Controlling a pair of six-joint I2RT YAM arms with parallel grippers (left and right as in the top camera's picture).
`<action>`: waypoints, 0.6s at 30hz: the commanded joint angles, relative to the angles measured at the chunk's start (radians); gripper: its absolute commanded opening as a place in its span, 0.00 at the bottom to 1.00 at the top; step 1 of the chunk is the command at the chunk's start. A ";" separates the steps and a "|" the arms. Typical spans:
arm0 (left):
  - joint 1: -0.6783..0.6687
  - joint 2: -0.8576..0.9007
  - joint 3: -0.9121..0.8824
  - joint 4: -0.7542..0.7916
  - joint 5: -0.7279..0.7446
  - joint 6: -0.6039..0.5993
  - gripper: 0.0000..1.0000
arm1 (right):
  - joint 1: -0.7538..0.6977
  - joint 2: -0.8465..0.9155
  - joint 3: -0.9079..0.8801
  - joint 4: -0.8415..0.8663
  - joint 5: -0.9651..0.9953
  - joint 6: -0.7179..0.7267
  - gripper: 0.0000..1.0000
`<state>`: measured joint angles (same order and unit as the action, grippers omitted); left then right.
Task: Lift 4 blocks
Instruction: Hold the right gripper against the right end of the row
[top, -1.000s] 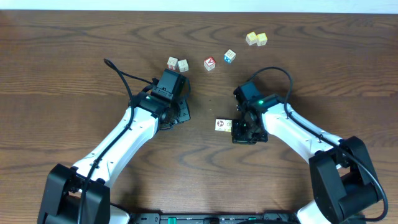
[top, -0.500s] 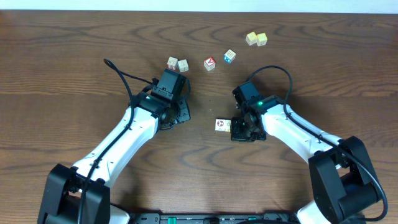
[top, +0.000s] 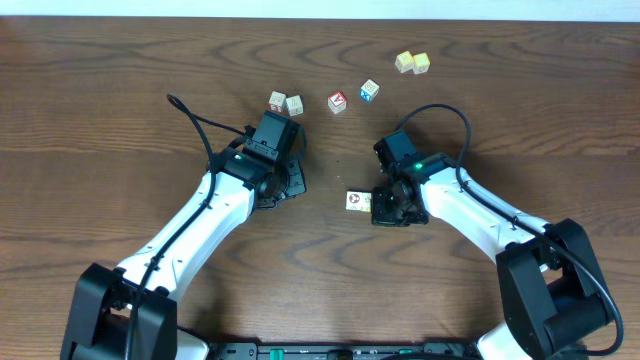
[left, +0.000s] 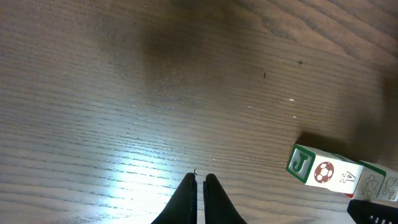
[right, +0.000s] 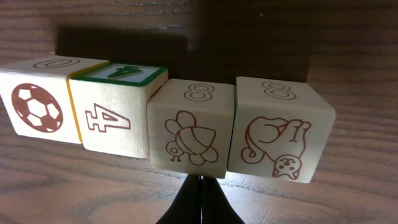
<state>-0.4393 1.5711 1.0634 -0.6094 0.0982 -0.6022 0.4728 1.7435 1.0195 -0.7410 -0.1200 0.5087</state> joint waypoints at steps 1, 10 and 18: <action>0.002 -0.002 -0.019 -0.003 -0.013 -0.001 0.07 | 0.008 -0.019 -0.006 0.005 0.018 0.014 0.01; 0.002 -0.002 -0.019 -0.003 -0.013 -0.001 0.08 | 0.008 -0.019 -0.006 0.010 0.026 0.014 0.01; 0.002 -0.002 -0.019 -0.003 -0.013 -0.001 0.07 | 0.008 -0.019 -0.006 0.010 0.026 0.014 0.01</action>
<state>-0.4393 1.5711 1.0634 -0.6094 0.0982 -0.6022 0.4728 1.7435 1.0195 -0.7349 -0.1112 0.5087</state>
